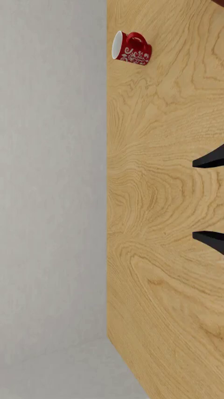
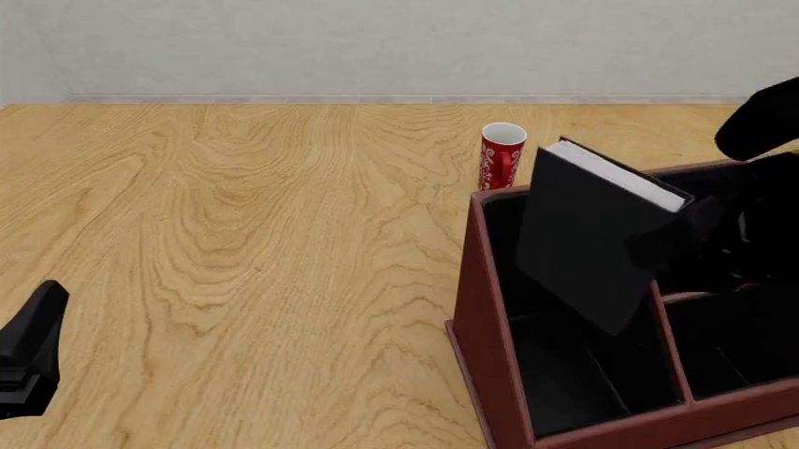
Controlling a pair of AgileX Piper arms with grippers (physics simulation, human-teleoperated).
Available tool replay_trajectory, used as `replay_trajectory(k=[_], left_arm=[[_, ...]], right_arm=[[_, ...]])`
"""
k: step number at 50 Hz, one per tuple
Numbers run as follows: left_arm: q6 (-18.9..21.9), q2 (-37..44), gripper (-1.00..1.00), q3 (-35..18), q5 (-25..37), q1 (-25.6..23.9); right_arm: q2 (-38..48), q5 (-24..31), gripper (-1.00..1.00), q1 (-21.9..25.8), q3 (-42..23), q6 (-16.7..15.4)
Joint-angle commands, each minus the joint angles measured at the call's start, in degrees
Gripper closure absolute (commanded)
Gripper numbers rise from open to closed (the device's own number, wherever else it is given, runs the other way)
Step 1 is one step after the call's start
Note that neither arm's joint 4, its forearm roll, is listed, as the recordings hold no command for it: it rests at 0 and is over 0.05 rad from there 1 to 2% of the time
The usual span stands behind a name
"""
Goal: Pick up the book and place it in the left compartment of the caddy.
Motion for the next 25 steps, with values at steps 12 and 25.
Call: replay_trajectory(k=[12,25], left_arm=[[0.0,0.0,-1.0,0.0,0.0,0.0],[0.0,0.0,-1.0,0.0,0.0,0.0]], right_arm=[[-0.2,-2.2,1.0,-0.2,3.6,2.8],[-0.1,-2.9,1.0,-0.6,5.4,3.3]])
